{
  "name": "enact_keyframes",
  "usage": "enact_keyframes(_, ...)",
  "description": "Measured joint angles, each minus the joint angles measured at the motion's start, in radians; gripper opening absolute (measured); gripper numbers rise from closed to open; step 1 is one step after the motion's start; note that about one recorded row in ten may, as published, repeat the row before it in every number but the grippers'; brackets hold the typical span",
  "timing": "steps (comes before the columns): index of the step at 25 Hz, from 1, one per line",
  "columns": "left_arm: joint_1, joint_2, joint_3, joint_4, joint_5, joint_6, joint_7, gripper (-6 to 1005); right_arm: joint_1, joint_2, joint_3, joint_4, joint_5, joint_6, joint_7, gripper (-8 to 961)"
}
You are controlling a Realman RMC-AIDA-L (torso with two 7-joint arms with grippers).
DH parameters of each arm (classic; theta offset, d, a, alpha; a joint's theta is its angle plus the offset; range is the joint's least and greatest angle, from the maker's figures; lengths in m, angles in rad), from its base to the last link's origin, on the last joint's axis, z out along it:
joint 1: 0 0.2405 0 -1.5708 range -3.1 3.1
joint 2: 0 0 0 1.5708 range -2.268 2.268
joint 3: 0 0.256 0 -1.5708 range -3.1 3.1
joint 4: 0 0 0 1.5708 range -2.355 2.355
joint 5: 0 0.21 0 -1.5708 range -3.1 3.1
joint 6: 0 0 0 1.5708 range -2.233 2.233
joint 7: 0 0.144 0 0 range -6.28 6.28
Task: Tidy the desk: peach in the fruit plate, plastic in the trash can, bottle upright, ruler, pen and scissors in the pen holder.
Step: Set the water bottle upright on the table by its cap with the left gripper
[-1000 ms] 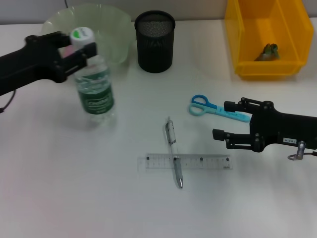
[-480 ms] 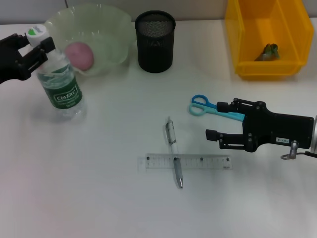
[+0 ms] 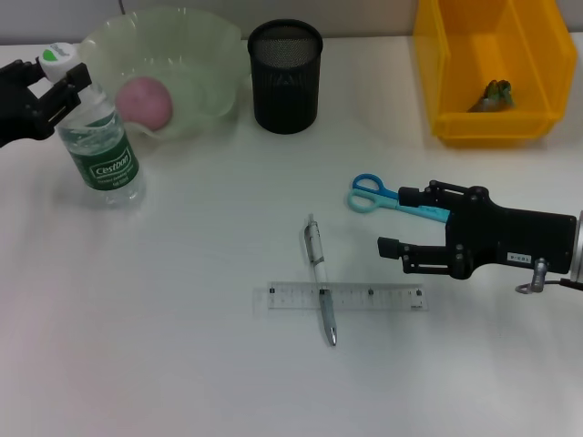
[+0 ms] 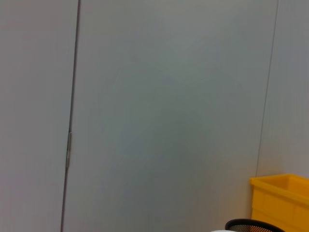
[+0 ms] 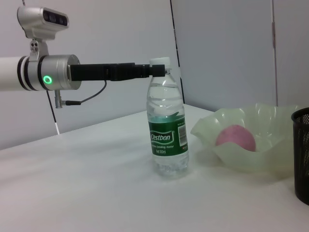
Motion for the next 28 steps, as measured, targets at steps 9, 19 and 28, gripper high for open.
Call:
enact_keyframes(9,-0.013,0.001,-0.002,-0.026,0.000,-0.032,0.028,438,-0.002,0.000,0.001,0.000,0.000,0.000,0.000,803)
enact_keyframes(19,-0.022,0.002,-0.004,-0.034,-0.001,-0.058,0.030,438,-0.001,0.000,0.001,0.000,0.000,0.001,0.001,801)
enact_keyframes(28,-0.023,0.001,-0.004,-0.035,0.000,-0.062,0.030,505,0.001,0.000,0.001,0.000,0.000,0.003,0.003,800)
